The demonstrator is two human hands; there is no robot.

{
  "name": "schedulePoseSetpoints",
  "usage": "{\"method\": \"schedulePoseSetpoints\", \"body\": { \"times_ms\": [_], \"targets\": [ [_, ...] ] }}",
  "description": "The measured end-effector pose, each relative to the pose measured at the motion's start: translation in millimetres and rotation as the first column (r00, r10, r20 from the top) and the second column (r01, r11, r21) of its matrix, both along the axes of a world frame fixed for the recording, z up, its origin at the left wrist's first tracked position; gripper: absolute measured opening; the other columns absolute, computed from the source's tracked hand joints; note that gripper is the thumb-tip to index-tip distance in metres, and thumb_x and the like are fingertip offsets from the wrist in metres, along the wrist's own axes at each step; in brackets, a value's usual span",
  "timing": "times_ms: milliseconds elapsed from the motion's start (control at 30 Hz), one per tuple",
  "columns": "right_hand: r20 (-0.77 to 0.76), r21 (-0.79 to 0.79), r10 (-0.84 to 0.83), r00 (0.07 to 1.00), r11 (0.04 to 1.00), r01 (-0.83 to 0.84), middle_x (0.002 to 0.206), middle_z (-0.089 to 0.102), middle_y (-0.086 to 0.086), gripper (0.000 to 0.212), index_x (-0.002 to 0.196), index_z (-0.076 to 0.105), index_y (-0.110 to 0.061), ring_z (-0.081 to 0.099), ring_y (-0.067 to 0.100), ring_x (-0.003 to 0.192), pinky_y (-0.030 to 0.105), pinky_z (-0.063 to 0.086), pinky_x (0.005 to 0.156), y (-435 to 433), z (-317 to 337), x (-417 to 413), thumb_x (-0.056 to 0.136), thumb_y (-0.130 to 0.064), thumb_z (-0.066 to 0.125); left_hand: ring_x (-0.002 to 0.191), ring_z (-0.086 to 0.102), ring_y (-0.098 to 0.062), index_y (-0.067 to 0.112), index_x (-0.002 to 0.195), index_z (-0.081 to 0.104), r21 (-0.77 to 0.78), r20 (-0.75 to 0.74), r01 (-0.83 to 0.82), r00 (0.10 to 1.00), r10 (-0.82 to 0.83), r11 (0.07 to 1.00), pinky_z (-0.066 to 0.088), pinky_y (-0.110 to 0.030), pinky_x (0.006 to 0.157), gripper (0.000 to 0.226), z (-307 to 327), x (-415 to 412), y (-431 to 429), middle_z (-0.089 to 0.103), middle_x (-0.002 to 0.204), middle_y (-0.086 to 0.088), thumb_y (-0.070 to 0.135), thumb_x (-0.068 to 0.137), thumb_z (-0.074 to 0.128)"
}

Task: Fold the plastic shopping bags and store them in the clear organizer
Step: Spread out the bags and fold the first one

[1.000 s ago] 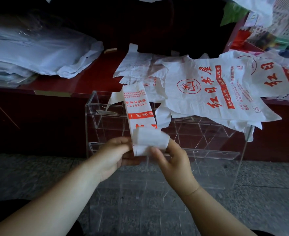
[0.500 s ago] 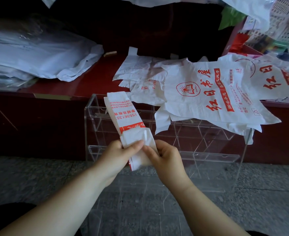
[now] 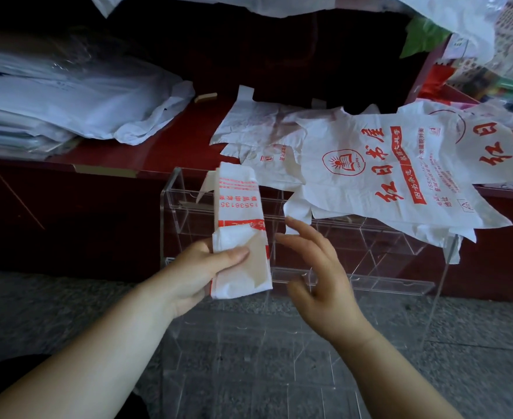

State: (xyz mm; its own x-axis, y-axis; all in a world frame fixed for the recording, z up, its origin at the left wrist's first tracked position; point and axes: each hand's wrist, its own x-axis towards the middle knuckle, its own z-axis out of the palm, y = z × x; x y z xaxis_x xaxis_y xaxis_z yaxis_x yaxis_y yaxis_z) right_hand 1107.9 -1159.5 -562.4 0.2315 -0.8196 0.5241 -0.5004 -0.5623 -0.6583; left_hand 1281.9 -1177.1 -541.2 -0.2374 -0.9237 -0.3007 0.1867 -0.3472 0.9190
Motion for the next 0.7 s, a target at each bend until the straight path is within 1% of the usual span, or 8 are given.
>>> {"method": "schedulePoseSetpoints", "body": {
  "times_ms": [67, 133, 333, 400, 500, 567, 633, 700],
  "targets": [
    [-0.251, -0.128, -0.017, 0.968, 0.992, -0.016, 0.143, 0.03, -0.008, 0.067, 0.133, 0.033, -0.029, 0.031, 0.008, 0.129, 0.015, 0.019, 0.109, -3.5, -2.1, -3.5, 0.069, -0.012, 0.037, 0.071, 0.069, -0.01, 0.012, 0.094, 0.064, 0.017, -0.043, 0.052, 0.998, -0.051, 0.999, 0.056, -0.02, 0.061, 0.024, 1.9, 3.5, 1.6, 0.073, 0.08, -0.001, 0.015, 0.07, 0.058],
    [-0.366, -0.219, -0.05, 0.929, 0.975, -0.034, 0.146, 0.027, -0.002, 0.073, 0.138, 0.026, -0.025, 0.032, 0.019, 0.131, 0.024, 0.021, 0.11, -6.0, -6.5, -1.3, 0.068, -0.011, 0.041, 0.071, 0.069, -0.01, 0.011, 0.097, 0.064, 0.027, -0.053, 0.101, 0.994, -0.099, 0.995, 0.055, -0.02, 0.059, 0.032, 3.8, 5.0, 4.3, 0.073, 0.08, -0.001, 0.016, 0.065, 0.058],
    [-0.226, -0.4, -0.055, 0.973, 0.916, -0.041, 0.121, 0.061, -0.002, 0.032, 0.114, 0.052, -0.022, 0.047, 0.022, 0.115, 0.032, 0.04, 0.093, -8.0, -15.1, 14.9, 0.083, -0.015, 0.052, 0.069, 0.069, -0.011, 0.008, 0.091, 0.064, 0.087, 0.011, 0.16, 0.987, -0.161, 0.983, 0.055, -0.02, 0.06, 0.016, -0.7, -0.7, 10.8, 0.072, 0.075, -0.005, 0.0, 0.084, 0.053],
    [-0.184, -0.388, -0.032, 0.982, 0.921, -0.042, 0.112, 0.067, -0.002, 0.026, 0.107, 0.055, -0.024, 0.051, 0.02, 0.112, 0.034, 0.045, 0.09, -9.5, -19.3, 13.9, 0.081, -0.019, 0.058, 0.07, 0.069, -0.013, 0.011, 0.087, 0.066, 0.088, 0.055, 0.166, 0.984, -0.171, 0.982, 0.054, -0.024, 0.066, 0.011, -3.0, 0.7, 9.0, 0.072, 0.077, -0.005, 0.004, 0.079, 0.062],
    [-0.137, -0.355, 0.019, 0.99, 0.933, -0.067, 0.103, 0.07, -0.001, 0.024, 0.101, 0.06, -0.021, 0.056, 0.019, 0.106, 0.037, 0.05, 0.084, -12.4, -24.3, 8.6, 0.077, -0.015, 0.063, 0.089, 0.068, -0.019, 0.014, 0.097, 0.066, 0.079, 0.021, 0.206, 0.978, -0.208, 0.975, 0.052, -0.033, 0.081, 0.031, -4.7, 4.9, 3.9, 0.072, 0.098, -0.009, 0.017, 0.066, 0.067],
    [-0.118, -0.336, 0.063, 0.991, 0.937, -0.099, 0.1, 0.071, 0.002, 0.028, 0.097, 0.065, -0.015, 0.057, 0.017, 0.104, 0.034, 0.048, 0.086, -11.4, -25.6, 9.7, 0.071, -0.005, 0.069, 0.088, 0.069, -0.017, 0.013, 0.097, 0.066, 0.061, -0.063, 0.175, 0.983, -0.171, 0.983, 0.056, -0.028, 0.077, 0.028, -4.0, 1.7, 2.4, 0.072, 0.097, -0.008, 0.018, 0.07, 0.069],
    [-0.112, -0.316, 0.117, 0.987, 0.937, -0.147, 0.098, 0.071, 0.004, 0.032, 0.094, 0.067, -0.01, 0.058, 0.014, 0.102, 0.028, 0.047, 0.09, -8.4, -26.7, 13.3, 0.066, 0.002, 0.073, 0.078, 0.07, -0.015, 0.011, 0.093, 0.065, 0.084, -0.13, 0.087, 0.989, -0.075, 0.993, 0.057, -0.023, 0.066, 0.024, -4.0, -4.3, 1.4, 0.073, 0.086, -0.006, 0.017, 0.07, 0.059],
    [-0.113, -0.278, 0.15, 0.982, 0.944, -0.176, 0.096, 0.072, 0.004, 0.028, 0.095, 0.064, -0.014, 0.059, 0.011, 0.099, 0.023, 0.042, 0.096, -5.3, -27.0, 17.1, 0.07, -0.003, 0.07, 0.07, 0.07, -0.015, 0.008, 0.094, 0.065, 0.123, -0.126, -0.004, 0.992, 0.02, 0.992, 0.056, -0.025, 0.062, 0.017, -5.7, -10.4, -0.8, 0.073, 0.077, -0.004, 0.01, 0.08, 0.056]
  ]
}}
